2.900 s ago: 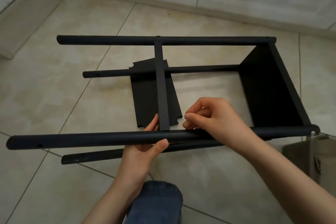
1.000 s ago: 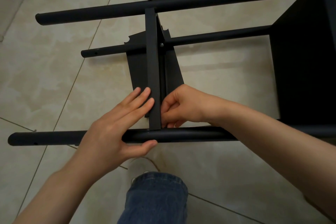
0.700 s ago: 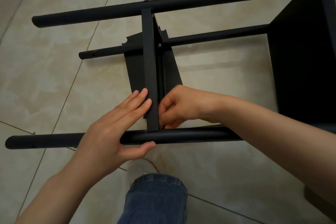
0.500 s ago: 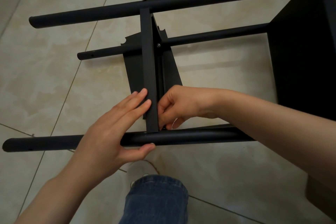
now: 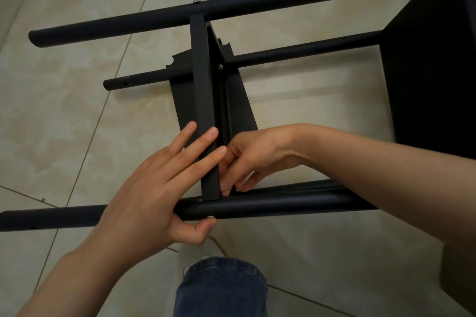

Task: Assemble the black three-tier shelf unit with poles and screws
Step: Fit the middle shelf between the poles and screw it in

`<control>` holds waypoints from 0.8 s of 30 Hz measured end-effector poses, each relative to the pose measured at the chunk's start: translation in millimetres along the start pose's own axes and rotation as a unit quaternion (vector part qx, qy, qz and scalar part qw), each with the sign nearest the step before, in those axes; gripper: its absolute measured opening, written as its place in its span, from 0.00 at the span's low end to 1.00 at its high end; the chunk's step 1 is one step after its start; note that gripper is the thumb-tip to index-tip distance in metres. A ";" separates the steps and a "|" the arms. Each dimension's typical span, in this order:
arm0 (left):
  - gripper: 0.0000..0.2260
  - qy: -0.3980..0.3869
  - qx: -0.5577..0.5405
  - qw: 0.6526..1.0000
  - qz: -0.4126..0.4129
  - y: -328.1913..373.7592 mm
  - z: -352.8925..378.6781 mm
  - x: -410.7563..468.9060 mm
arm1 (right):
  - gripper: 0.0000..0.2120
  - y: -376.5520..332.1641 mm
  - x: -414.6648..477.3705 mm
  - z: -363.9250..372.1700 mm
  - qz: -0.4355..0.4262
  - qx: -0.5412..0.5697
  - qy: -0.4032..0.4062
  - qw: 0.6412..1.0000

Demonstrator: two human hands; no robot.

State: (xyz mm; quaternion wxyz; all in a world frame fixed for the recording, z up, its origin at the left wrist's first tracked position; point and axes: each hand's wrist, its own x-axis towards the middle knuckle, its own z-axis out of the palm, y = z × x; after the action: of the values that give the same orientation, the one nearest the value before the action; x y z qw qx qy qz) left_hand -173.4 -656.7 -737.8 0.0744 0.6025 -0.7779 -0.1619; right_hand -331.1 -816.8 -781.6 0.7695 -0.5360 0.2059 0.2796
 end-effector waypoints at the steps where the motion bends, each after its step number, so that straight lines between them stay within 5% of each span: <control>1: 0.41 0.001 -0.001 1.000 0.001 -0.2 0.5 -0.1 | 0.12 -0.1 -0.4 -0.2 -0.001 0.000 -0.002 1.000; 24: 0.41 0.012 -0.002 1.000 0.006 -3.4 3.9 -0.4 | 0.09 0.4 -4.1 10.9 0.041 0.077 0.025 0.996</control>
State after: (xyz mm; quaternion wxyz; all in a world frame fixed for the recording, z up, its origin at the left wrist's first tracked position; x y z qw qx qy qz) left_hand -171.4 -656.4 -742.6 0.0855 0.5995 -0.7803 -0.1559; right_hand -334.2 -807.4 -775.6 0.7910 -0.4727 0.2682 0.2809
